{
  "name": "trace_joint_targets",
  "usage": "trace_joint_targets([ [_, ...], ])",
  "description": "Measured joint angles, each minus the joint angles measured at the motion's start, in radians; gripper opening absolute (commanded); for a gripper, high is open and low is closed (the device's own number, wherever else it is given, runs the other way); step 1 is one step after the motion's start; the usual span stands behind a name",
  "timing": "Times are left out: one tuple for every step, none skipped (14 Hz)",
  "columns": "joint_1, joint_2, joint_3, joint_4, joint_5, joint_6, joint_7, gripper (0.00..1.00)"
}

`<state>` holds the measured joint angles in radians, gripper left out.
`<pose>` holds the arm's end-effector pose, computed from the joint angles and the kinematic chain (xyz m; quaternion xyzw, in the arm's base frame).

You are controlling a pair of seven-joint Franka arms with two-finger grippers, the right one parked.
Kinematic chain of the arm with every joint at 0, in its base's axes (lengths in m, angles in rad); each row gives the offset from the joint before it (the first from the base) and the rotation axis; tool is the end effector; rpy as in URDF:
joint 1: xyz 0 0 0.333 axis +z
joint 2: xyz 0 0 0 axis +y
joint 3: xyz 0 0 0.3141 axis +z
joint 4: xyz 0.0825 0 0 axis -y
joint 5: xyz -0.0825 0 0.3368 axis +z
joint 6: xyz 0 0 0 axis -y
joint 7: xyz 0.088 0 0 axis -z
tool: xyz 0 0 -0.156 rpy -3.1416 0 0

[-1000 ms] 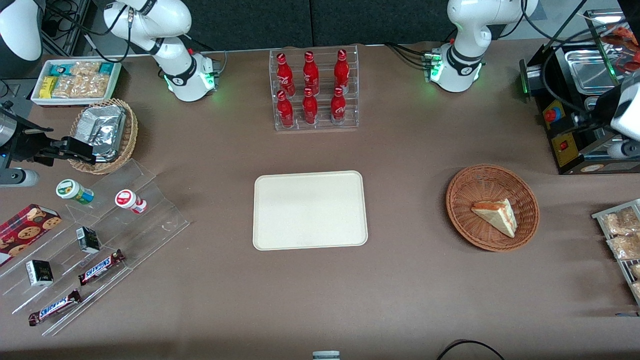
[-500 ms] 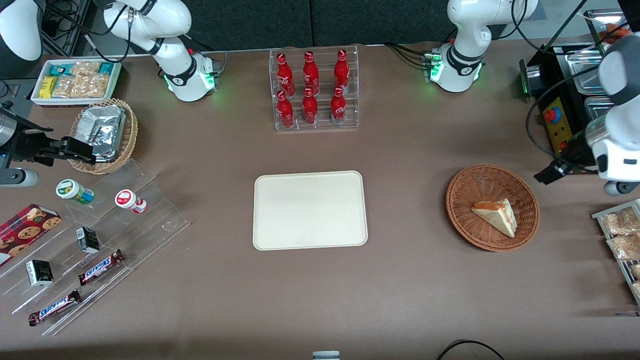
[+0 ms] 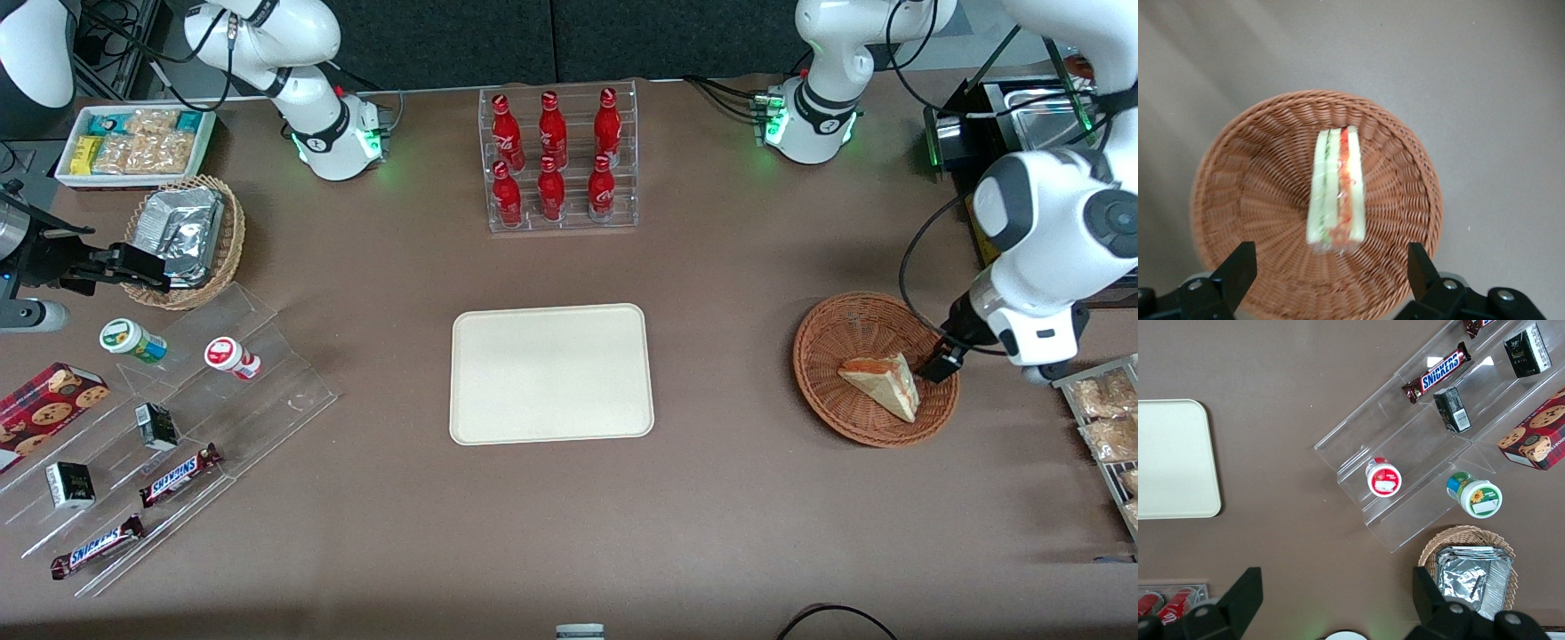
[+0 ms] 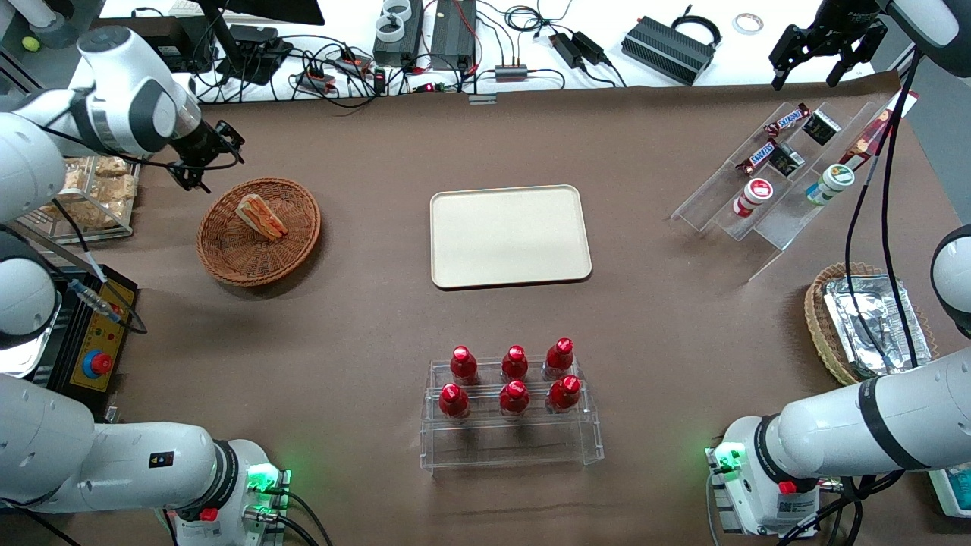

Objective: Place sandwich from basket to tray
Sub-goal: 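Lower the open left gripper over the wrapped sandwich in the basket, then close the left gripper on the sandwich and lift it upright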

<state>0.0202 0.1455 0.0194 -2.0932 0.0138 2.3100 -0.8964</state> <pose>0.5411 0.0221 0.3387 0.8940 0.4467 0.0352 0.0088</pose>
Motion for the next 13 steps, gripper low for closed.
trace_joint_targets([
  [0.0, 0.027, 0.0, 0.0, -0.001, 0.035, -0.011, 1.0],
  [0.0, 0.055, 0.0, 0.0, -0.002, 0.071, -0.018, 1.0],
  [0.0, 0.076, 0.0, 0.0, -0.002, 0.096, -0.02, 1.0],
  [-0.001, 0.095, -0.001, 0.0, -0.002, 0.109, -0.02, 1.0],
  [-0.001, 0.109, -0.002, 0.0, -0.002, 0.116, -0.021, 1.0],
  [-0.001, 0.119, -0.002, -0.004, -0.002, 0.13, -0.021, 1.0],
  [-0.001, 0.125, -0.002, -0.016, -0.002, 0.16, -0.022, 1.0],
  [-0.001, 0.129, -0.002, -0.035, -0.003, 0.193, -0.023, 1.0],
  [-0.001, 0.134, -0.002, -0.053, -0.004, 0.22, -0.023, 1.0],
  [-0.001, 0.141, -0.002, -0.066, -0.005, 0.236, -0.023, 1.0],
  [-0.001, 0.148, -0.002, -0.073, -0.006, 0.245, -0.024, 1.0],
  [-0.001, 0.154, -0.002, -0.075, -0.006, 0.247, -0.024, 1.0],
  [-0.001, 0.16, -0.002, -0.076, -0.006, 0.247, -0.024, 0.97],
])
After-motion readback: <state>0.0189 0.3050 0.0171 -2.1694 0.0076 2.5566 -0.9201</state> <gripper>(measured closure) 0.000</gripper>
